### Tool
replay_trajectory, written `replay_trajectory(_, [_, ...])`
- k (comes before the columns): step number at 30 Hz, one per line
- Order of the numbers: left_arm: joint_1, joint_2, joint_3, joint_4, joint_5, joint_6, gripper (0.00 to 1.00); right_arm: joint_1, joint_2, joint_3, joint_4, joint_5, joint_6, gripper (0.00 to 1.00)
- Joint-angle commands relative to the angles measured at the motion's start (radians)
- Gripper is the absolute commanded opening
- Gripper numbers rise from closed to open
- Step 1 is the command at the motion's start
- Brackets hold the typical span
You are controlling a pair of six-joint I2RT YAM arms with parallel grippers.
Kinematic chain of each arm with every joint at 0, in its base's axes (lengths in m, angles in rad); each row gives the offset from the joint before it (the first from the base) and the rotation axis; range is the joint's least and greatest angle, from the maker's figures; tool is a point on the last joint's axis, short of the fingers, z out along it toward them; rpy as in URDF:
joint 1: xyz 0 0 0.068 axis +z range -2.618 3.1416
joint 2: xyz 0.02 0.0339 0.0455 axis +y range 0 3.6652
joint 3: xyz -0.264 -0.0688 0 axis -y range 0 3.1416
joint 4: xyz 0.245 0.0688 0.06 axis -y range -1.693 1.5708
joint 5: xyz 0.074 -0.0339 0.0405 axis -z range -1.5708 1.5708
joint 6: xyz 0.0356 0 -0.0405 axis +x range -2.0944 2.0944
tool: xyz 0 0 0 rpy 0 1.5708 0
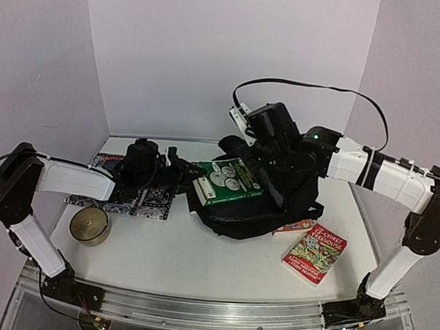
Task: Pack the student bag
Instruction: Place the book in the largest pocket of the bag.
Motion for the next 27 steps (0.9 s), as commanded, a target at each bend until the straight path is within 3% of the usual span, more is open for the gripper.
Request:
replay_trajectory(1, [-0.012,0.042,0.101,0.109,-0.032,-0.072,0.00,0.006,-0.070,0.000,0.132,-0.020,-0.015,0.00])
replay_trajectory(11, [-0.012,0.107,0.068,0.105,-0.107,-0.109,0.00,0.008,-0.111,-0.044,0.215,-0.047,-0.024,0.00])
replay_trajectory(27, [-0.051,0.173,0.251,0.121,-0.104,-0.103,0.00,0.008,-0.110,-0.059,0.238,-0.119,0.004,0.00])
